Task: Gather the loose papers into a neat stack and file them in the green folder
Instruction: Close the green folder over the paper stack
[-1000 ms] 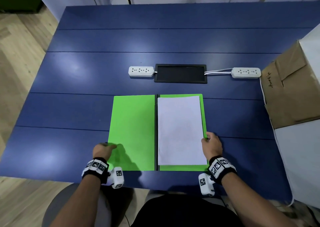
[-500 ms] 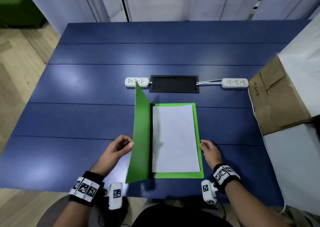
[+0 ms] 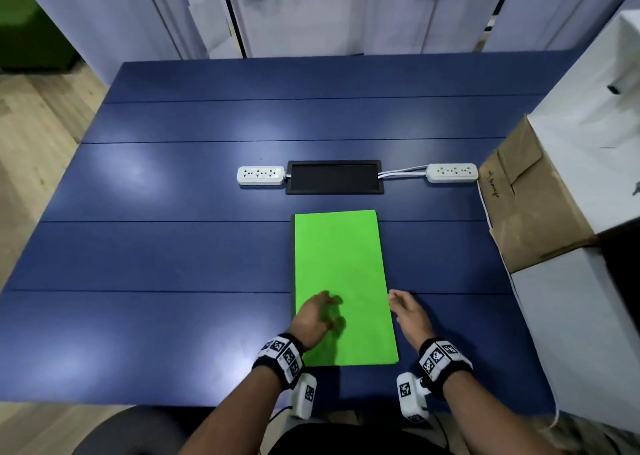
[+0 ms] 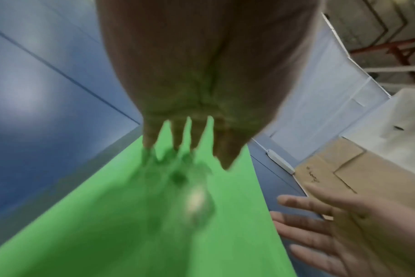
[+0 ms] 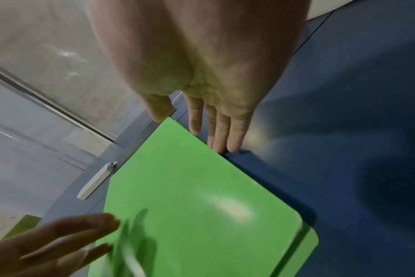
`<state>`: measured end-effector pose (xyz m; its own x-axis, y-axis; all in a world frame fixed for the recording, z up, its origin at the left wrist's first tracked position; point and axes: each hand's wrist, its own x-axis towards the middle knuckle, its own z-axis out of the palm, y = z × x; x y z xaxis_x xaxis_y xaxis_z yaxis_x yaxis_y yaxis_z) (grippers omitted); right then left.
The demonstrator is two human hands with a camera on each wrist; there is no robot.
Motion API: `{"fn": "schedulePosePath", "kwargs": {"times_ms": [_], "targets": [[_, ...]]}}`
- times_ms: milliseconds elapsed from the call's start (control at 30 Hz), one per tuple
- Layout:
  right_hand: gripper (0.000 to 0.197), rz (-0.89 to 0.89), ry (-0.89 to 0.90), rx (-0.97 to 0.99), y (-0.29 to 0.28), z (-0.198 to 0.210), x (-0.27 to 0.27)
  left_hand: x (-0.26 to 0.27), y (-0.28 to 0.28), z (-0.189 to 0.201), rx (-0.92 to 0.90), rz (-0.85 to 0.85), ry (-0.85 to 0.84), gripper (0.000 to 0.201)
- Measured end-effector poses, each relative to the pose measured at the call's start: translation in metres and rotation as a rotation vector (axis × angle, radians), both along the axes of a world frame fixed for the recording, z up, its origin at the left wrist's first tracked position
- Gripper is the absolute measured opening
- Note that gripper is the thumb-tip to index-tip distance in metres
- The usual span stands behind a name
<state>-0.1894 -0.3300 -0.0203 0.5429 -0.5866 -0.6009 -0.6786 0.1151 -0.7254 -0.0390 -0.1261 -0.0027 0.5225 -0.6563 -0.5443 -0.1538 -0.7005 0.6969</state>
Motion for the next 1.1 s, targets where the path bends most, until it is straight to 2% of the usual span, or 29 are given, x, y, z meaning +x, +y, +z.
{"fn": "schedulePosePath", "kwargs": {"times_ms": [33,100,167,233,300,367,467,567,667,767,933,1100], "targets": [[0.014,0.009,0.007,-0.012,0.002,0.007,0.001,0.001,0.003,-0.004,-0.009,0.147,-0.101,0.051],[0.022,0.019,0.005,-0.034,0.002,0.008,0.002,0.007,0.013,-0.006,0.098,0.405,-0.194,0.055],[0.027,0.026,-0.001,-0.044,0.003,0.009,0.001,0.01,0.018,-0.006,0.179,0.591,-0.113,0.053],[0.028,0.024,-0.003,-0.036,0.004,0.006,0.001,0.01,0.014,-0.001,0.188,0.67,-0.01,0.042],[0.029,0.025,-0.01,-0.037,0.004,0.003,0.001,0.011,0.009,0.0,0.206,0.703,0.045,0.039],[0.03,0.031,-0.015,-0.057,0.005,0.002,0.001,0.015,0.008,-0.006,0.235,0.738,0.091,0.043],[0.032,0.045,-0.017,-0.055,0.005,0.002,0.002,0.022,0.012,-0.037,0.264,0.782,0.104,0.055],[0.034,0.051,-0.017,-0.053,0.007,0.0,0.002,0.017,0.004,-0.012,0.206,0.83,0.131,0.069],[0.034,0.061,-0.017,-0.052,0.009,0.003,0.002,0.012,0.003,-0.007,0.157,0.849,0.136,0.063],[0.028,0.092,-0.019,-0.069,0.011,0.005,0.004,0.016,0.013,-0.002,0.139,0.836,0.064,0.064],[0.03,0.183,0.013,-0.251,0.019,0.009,0.012,0.05,0.064,0.006,0.164,0.813,-0.055,0.066],[0.037,0.346,0.078,-0.346,0.022,0.011,0.023,0.129,0.153,0.007,0.276,0.813,-0.228,0.064]]}}
